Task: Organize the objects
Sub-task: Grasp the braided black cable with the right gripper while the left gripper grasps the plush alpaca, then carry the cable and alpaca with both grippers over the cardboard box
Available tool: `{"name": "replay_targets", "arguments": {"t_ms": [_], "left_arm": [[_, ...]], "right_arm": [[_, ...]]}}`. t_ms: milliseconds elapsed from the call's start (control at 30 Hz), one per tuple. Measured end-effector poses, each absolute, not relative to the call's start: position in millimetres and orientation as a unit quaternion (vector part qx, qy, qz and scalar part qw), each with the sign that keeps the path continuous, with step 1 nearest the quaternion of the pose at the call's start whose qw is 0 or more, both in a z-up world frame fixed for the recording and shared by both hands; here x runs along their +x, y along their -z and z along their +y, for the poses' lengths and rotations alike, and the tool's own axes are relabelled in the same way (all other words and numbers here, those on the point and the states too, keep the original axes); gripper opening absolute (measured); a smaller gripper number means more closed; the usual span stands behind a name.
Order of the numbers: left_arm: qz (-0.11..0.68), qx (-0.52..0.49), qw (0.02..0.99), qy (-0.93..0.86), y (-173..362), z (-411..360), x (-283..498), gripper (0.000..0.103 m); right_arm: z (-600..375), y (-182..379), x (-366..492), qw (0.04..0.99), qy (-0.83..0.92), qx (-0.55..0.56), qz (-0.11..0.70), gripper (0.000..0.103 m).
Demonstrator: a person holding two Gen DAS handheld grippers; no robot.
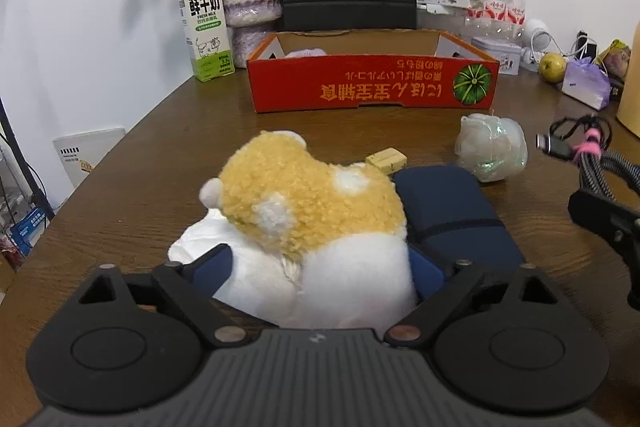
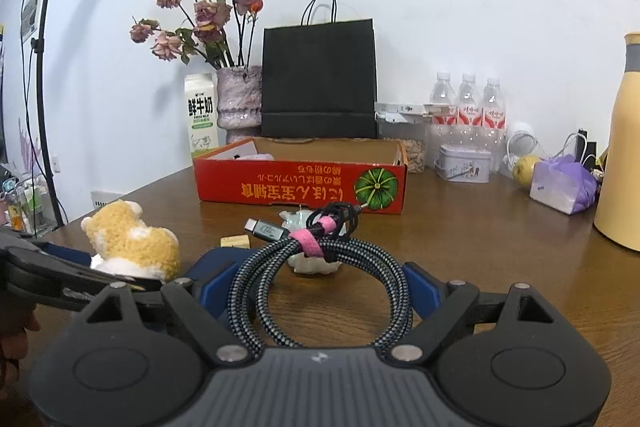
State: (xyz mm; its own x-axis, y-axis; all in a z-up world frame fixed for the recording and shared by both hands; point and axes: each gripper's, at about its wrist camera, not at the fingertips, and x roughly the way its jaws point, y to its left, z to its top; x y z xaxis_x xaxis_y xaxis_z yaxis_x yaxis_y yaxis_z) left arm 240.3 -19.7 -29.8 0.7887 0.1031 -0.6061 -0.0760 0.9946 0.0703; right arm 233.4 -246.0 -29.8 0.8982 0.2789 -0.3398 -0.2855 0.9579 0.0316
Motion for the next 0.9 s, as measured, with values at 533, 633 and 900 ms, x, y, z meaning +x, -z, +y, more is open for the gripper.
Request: {"name": "replay_targets", "arguments": {"t_ms": [533,633,900], "left_arm": [[0.280,0.012,0.959,-0.034,11,-22,209,0.050],[0.272,0.013,0.962,-0.024,0,-15,205,0.050],[0.235,0.003,0.972,-0.020,-25,4,200,0.050]], "right_arm": [[-242,29,220,0.979,-0.152,-0.031,0.135,0.086],[-243,28,220,0.978,-0.157,-0.027,0.133,0.086],[-238,28,225,0.975,-0.163,-0.010,0.149,0.086]]}}
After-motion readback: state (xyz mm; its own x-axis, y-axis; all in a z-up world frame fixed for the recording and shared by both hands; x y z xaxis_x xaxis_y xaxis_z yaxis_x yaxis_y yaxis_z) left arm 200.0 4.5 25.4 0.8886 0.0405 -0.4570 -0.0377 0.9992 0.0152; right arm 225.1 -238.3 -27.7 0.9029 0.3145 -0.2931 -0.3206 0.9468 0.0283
